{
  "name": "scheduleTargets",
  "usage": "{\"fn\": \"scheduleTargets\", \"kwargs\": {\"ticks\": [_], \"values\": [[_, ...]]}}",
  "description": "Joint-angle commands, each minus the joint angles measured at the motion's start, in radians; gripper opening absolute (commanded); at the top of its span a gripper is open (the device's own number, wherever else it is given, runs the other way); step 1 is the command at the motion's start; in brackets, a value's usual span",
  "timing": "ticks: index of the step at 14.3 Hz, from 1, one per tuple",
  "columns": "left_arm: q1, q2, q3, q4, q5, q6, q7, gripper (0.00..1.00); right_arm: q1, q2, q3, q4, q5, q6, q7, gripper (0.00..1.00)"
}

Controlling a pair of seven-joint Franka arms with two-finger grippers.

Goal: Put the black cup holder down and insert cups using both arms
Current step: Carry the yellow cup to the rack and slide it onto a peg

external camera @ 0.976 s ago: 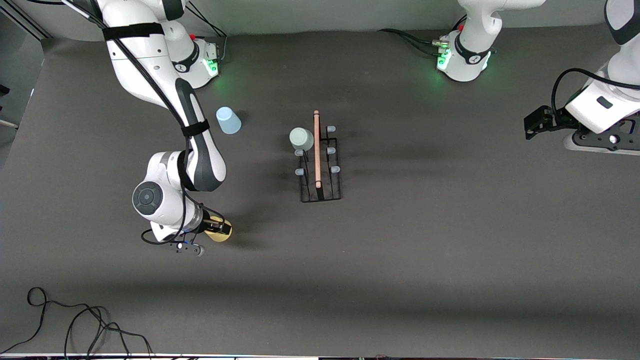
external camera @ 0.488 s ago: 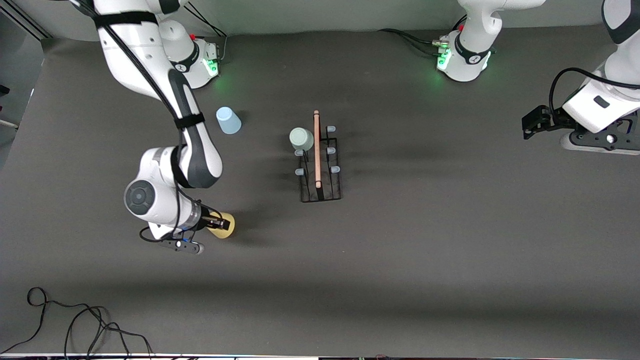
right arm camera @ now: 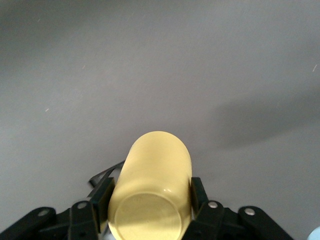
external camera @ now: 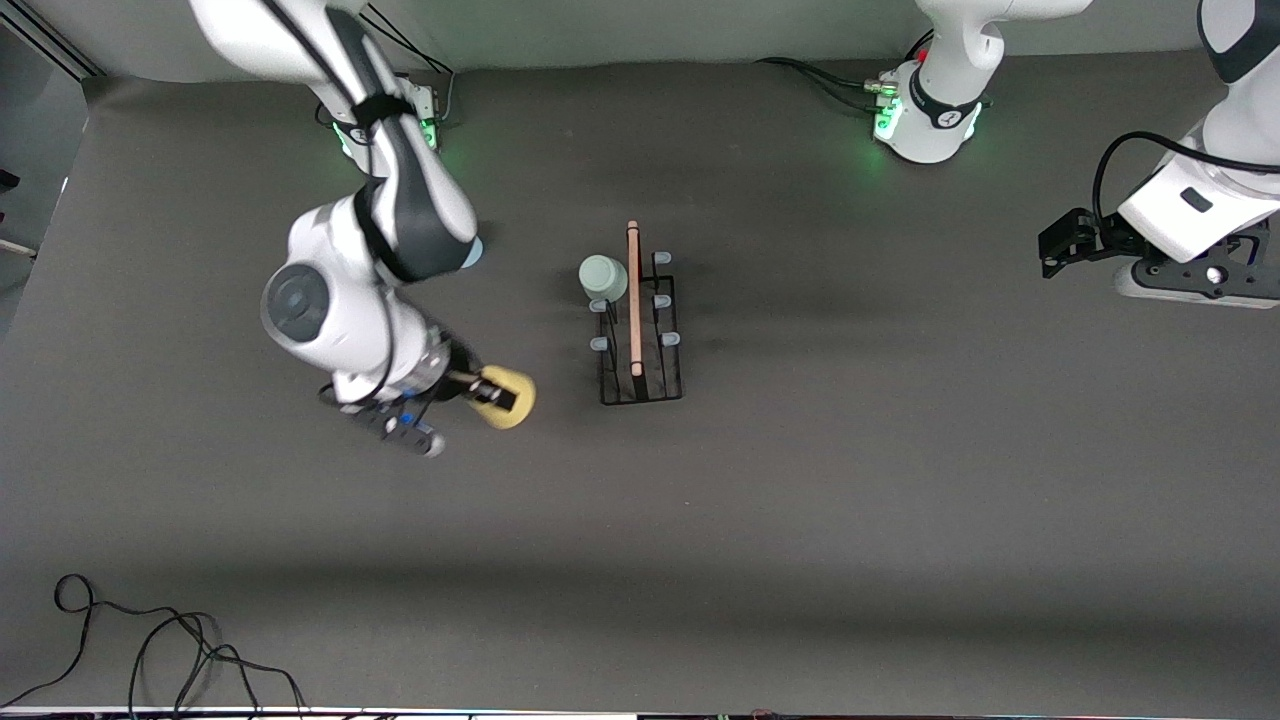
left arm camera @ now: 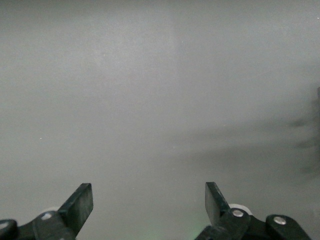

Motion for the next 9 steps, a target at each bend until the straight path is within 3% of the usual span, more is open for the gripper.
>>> {"fn": "scheduleTargets", "kwargs": {"ticks": [1,6,9], "values": [[-0.014,0.009,0.006,0.018,0.006,-0.009,-0.019,1.00,0.110,-0.019,-0.014,-0.011,-0.002,0.000,0.158,0.00],[-0.011,0.021,0.006,0.018,0.009,-0.008,-0.019,1.00,0.229,-0.002,-0.013,-0.029,-0.052,0.050,0.286,0.00],[-0.010,0.022,0.006,0.017,0.009,-0.014,-0.016,1.00,0.238,-0.004,-0.013,-0.066,-0.053,0.073,0.286,0.00]]}}
